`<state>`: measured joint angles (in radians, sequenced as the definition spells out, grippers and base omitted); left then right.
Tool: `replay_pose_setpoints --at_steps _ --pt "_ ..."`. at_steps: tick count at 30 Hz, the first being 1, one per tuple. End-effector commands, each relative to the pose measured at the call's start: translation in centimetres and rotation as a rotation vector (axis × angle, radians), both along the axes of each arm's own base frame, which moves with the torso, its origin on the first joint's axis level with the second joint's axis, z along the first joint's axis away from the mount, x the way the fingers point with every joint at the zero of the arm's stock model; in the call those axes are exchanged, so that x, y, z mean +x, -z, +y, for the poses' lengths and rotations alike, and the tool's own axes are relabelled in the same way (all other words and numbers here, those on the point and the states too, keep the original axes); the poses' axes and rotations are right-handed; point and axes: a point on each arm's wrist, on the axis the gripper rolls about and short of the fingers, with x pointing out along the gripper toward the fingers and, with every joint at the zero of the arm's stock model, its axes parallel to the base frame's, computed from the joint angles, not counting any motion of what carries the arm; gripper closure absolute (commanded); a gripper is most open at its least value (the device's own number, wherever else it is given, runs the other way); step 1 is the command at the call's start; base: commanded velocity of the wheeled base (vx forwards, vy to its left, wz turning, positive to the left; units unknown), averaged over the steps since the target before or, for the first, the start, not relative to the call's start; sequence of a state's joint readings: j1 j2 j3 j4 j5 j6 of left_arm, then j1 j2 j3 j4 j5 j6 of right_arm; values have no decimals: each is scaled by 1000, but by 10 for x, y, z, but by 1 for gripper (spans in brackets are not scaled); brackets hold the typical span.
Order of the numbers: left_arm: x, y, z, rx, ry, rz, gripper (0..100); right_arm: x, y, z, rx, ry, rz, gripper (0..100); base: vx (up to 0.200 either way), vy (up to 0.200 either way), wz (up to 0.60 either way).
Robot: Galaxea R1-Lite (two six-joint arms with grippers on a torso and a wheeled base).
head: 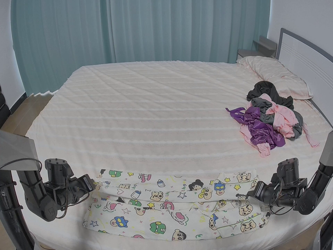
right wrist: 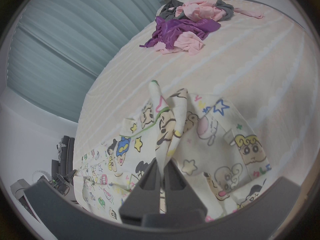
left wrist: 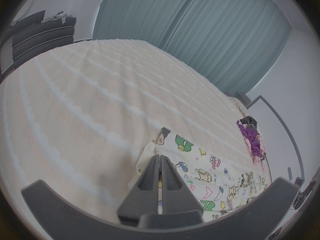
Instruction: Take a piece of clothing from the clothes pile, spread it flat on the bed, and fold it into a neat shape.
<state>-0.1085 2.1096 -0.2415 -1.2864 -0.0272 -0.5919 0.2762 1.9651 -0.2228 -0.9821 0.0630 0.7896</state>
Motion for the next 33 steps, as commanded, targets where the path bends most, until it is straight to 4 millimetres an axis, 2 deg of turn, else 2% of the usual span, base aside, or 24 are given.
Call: replay_pose_setpoints --at_steps 1,3,17,18,24,27,33 --pt "-7 17 1 9 1 79 100 -7 4 0 -11 -10 26 100 0 0 0" --pt "-15 19 2 9 2 93 100 -11 5 -1 -20 -11 41 100 0 0 0" --pt "-25 26 2 13 5 137 100 -20 17 -5 -35 -5 97 100 0 0 0" --pt "-25 26 3 13 5 137 0 -21 18 -5 -34 -8 97 0 0 0 0" --pt "-27 24 6 13 -7 126 0 -25 18 -8 -30 10 51 0 0 0 0" --pt "-32 18 11 16 -26 100 0 -31 14 -12 -21 21 9 0 0 0 0" --pt "-44 12 16 23 -35 77 0 -31 11 -15 -13 50 -36 0 0 0 0"
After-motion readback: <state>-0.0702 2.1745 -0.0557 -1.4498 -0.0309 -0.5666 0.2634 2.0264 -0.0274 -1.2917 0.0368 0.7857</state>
